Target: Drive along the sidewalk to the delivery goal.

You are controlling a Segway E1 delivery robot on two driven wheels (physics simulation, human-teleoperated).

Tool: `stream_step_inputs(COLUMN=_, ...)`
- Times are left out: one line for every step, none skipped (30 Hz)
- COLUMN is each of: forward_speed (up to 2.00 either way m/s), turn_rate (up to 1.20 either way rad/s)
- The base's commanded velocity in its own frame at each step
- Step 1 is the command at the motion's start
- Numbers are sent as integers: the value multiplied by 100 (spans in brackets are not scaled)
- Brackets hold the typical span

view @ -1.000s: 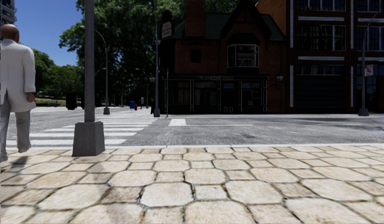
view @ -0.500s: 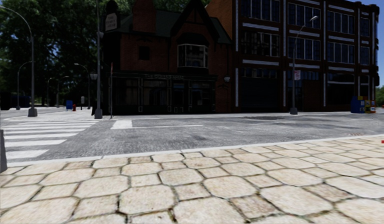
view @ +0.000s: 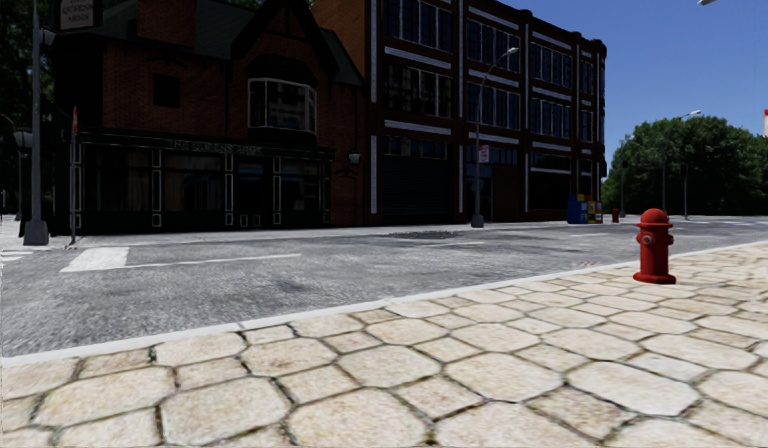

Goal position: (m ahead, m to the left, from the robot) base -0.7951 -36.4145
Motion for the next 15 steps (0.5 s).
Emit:
stream_step_inputs(forward_speed=98, turn_rate=-62)
stream_step_inputs(forward_speed=98, turn_rate=-62)
stream_step_inputs(forward_speed=99, turn_rate=-62)
stream_step_inputs(forward_speed=100, turn_rate=-62)
stream_step_inputs(forward_speed=101, turn_rate=-62)
stream_step_inputs(forward_speed=101, turn_rate=-62)
stream_step_inputs(forward_speed=101, turn_rate=-62)
stream_step_inputs(forward_speed=101, turn_rate=-62)
stream_step_inputs(forward_speed=102, turn_rate=-62)
stream_step_inputs(forward_speed=102, turn_rate=-62)
stream_step_inputs(forward_speed=102, turn_rate=-62)
stream_step_inputs(forward_speed=102, turn_rate=-62)
stream_step_inputs(forward_speed=102, turn_rate=-62)
stream_step_inputs(forward_speed=102, turn_rate=-62)
stream_step_inputs(forward_speed=102, turn_rate=-62)
